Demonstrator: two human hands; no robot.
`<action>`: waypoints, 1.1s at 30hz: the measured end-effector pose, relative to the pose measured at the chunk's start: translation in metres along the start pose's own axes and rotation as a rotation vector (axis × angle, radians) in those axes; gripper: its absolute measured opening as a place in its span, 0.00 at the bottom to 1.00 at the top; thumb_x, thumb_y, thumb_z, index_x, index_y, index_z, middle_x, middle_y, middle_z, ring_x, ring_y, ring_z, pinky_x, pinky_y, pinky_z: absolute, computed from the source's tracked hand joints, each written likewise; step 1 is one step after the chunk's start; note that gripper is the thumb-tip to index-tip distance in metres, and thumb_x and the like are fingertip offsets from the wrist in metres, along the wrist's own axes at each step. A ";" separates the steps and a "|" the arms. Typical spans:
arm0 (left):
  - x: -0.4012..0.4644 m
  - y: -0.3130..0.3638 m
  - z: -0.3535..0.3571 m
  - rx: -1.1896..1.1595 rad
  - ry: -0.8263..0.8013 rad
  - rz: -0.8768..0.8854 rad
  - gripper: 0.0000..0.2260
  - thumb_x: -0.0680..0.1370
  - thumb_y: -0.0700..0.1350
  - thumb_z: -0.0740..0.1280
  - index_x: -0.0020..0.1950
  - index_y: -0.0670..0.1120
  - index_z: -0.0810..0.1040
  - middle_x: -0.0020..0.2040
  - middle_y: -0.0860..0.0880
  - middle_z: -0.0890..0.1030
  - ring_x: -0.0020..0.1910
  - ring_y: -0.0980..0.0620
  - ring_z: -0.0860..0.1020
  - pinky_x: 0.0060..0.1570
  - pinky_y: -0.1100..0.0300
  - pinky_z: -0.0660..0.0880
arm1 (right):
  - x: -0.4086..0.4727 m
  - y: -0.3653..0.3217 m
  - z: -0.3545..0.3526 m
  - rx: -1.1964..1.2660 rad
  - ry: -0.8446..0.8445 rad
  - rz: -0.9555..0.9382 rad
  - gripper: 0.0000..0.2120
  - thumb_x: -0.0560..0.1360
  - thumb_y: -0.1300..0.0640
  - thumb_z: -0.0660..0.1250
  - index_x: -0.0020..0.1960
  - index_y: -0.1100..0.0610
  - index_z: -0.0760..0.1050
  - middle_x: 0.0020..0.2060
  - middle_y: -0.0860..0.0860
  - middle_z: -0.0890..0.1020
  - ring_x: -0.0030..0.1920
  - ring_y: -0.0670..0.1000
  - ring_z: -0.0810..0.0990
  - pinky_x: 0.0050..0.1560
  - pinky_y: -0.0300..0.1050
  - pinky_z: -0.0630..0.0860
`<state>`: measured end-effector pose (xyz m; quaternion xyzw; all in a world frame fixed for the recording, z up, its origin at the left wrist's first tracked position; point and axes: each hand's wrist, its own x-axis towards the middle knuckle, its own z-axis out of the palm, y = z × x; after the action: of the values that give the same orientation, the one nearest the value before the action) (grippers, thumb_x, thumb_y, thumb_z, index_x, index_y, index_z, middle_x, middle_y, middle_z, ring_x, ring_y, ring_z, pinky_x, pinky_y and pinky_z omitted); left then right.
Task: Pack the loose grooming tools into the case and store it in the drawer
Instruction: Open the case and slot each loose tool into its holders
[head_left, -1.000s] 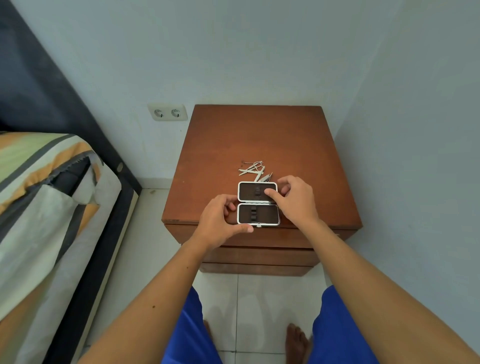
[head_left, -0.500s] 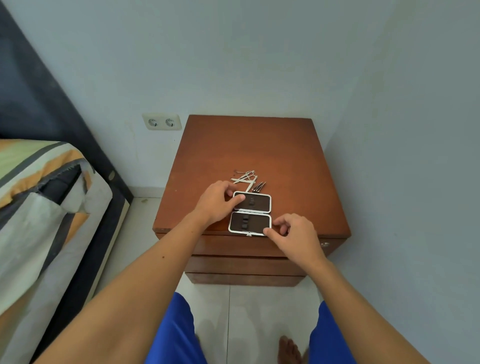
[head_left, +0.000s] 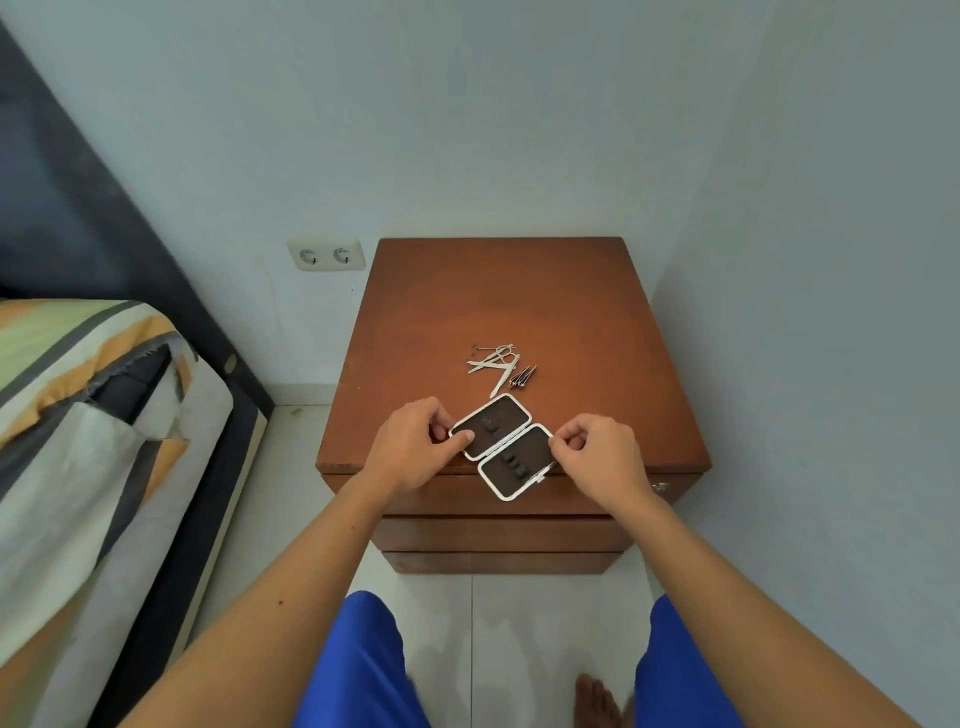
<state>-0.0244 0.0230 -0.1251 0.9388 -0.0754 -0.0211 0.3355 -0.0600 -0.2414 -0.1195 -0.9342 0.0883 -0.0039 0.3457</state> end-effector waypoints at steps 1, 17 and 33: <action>-0.006 -0.001 -0.001 0.000 -0.002 0.002 0.13 0.76 0.59 0.75 0.43 0.53 0.77 0.40 0.55 0.80 0.41 0.55 0.77 0.36 0.58 0.68 | 0.004 -0.001 -0.001 -0.011 0.000 0.001 0.06 0.75 0.52 0.75 0.40 0.49 0.83 0.33 0.44 0.82 0.38 0.46 0.80 0.37 0.40 0.70; -0.036 -0.008 -0.006 -0.182 -0.115 -0.015 0.16 0.67 0.61 0.81 0.39 0.52 0.81 0.40 0.57 0.81 0.49 0.56 0.73 0.43 0.55 0.73 | 0.055 -0.028 0.011 -0.055 -0.039 -0.110 0.05 0.74 0.48 0.78 0.43 0.48 0.86 0.36 0.43 0.83 0.42 0.47 0.82 0.45 0.47 0.80; -0.013 -0.013 -0.016 -0.089 0.029 0.107 0.08 0.79 0.56 0.73 0.55 0.55 0.81 0.53 0.61 0.81 0.56 0.60 0.74 0.52 0.61 0.74 | 0.075 -0.017 0.007 0.050 0.014 -0.280 0.04 0.77 0.57 0.75 0.50 0.49 0.85 0.45 0.47 0.81 0.42 0.47 0.80 0.50 0.48 0.81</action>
<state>-0.0344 0.0449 -0.1215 0.9177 -0.1196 0.0073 0.3788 0.0174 -0.2368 -0.1183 -0.9284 -0.0407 -0.0606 0.3643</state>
